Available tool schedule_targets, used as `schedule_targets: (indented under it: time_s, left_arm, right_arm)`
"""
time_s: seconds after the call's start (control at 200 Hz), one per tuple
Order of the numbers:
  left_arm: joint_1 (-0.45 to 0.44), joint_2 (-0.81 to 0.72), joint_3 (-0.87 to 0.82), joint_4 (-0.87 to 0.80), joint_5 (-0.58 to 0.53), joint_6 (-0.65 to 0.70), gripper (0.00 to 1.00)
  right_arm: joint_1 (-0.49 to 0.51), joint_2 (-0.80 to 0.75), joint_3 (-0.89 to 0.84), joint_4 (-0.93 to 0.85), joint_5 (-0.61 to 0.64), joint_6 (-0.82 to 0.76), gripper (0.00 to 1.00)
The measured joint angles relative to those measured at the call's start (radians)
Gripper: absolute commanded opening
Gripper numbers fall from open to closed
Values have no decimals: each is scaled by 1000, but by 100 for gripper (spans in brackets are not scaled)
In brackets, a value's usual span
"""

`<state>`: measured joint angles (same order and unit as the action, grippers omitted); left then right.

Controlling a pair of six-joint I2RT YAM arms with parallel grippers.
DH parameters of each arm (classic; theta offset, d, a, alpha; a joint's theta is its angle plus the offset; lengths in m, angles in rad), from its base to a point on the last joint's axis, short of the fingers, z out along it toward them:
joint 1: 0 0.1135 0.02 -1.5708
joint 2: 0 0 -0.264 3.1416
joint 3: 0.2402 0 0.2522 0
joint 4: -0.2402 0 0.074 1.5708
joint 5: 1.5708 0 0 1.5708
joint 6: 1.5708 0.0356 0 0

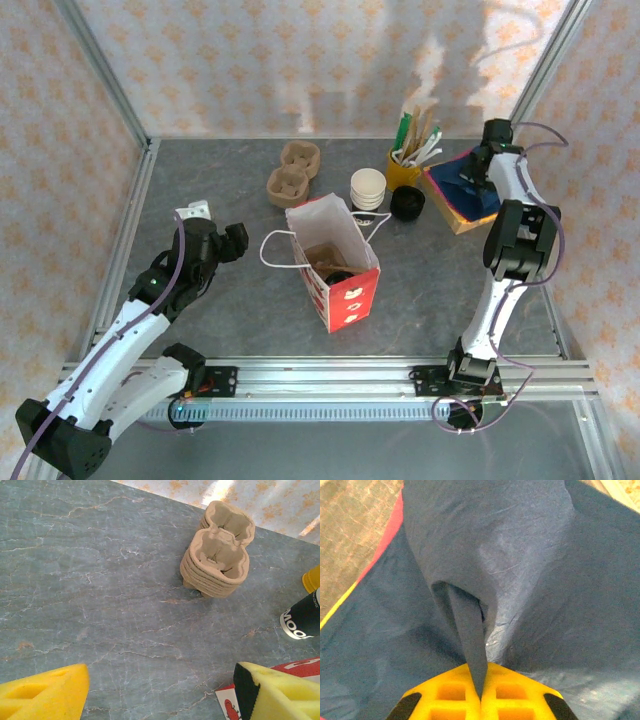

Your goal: Pack the takeout coffee

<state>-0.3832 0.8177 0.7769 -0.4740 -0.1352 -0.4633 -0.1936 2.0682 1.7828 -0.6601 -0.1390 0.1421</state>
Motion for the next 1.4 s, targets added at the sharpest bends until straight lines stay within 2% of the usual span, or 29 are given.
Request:
schedule_targets:
  time_s: [0.135, 0.365, 0.611, 0.781, 0.916, 1.091, 1.261, 1.396]
  left_arm:
    - [0, 0, 0, 0, 0, -1, 78]
    - [0, 0, 0, 0, 0, -6, 78]
    - [0, -13, 0, 0, 0, -6, 78]
    - [0, -13, 0, 0, 1, -9, 78]
    - [0, -14, 0, 0, 2, -14, 78]
    - [0, -14, 0, 0, 8, -26, 78]
    - [0, -13, 0, 0, 21, -33, 78]
    - [0, -10, 0, 0, 24, -34, 78]
  right_arm:
    - [0, -68, 41, -39, -17, 10, 0]
    - [0, -320, 37, -45, -148, 42, 0]
    - [0, -570, 26, 6, -424, 130, 0]
    - [29, -659, 13, 124, -687, 294, 0]
    - [185, -672, 11, 198, -830, 410, 0]
    - [416, -696, -52, 256, -909, 496, 0]
    - [577, -731, -116, 257, -906, 511, 0]
    - [710, -750, -156, 215, -821, 484, 0]
